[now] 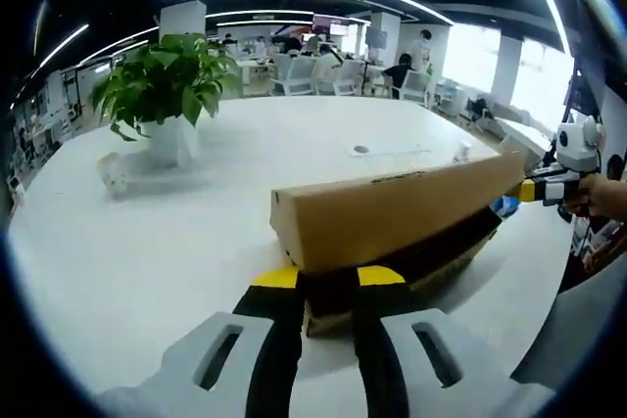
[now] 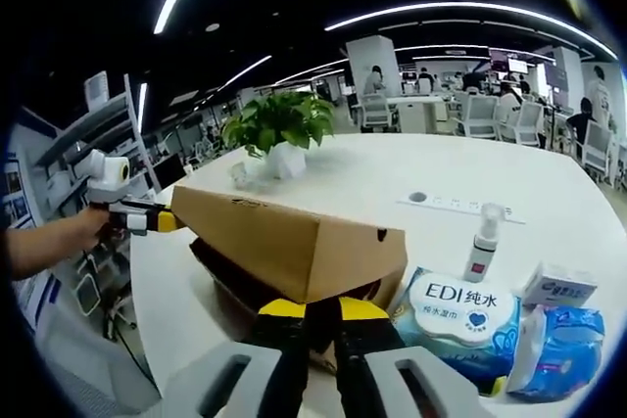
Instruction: Operate the shoe box by opening the lid, removing the specified soft item, and placing it in the target area until the item is outside and the box remains undamaged.
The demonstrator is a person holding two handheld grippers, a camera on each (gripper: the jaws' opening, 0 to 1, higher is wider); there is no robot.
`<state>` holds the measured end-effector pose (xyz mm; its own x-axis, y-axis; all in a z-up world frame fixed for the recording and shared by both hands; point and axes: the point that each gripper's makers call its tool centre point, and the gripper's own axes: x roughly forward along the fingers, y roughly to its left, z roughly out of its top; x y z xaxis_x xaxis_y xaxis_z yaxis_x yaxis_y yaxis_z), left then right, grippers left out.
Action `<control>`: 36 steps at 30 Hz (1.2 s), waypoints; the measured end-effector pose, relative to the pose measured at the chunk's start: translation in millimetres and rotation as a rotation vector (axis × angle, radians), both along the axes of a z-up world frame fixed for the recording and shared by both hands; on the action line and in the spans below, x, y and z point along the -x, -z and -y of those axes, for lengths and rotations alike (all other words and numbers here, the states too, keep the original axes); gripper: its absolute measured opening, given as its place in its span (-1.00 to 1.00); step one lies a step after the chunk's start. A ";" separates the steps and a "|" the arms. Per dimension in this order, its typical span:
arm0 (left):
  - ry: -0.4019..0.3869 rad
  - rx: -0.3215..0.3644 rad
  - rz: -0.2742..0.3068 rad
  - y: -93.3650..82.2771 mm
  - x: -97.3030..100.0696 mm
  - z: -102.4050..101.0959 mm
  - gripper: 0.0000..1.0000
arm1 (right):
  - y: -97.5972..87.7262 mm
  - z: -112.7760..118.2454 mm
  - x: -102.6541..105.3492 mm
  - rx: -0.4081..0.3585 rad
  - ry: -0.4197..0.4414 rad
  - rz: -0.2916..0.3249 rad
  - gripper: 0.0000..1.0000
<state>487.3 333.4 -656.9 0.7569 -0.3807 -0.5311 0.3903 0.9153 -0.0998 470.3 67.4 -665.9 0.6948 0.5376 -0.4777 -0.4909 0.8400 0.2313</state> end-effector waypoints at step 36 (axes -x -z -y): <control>0.068 -0.095 -0.050 24.8 13.7 -1.2 -0.49 | 23.5 -7.3 18.7 0.085 -0.108 0.032 -0.70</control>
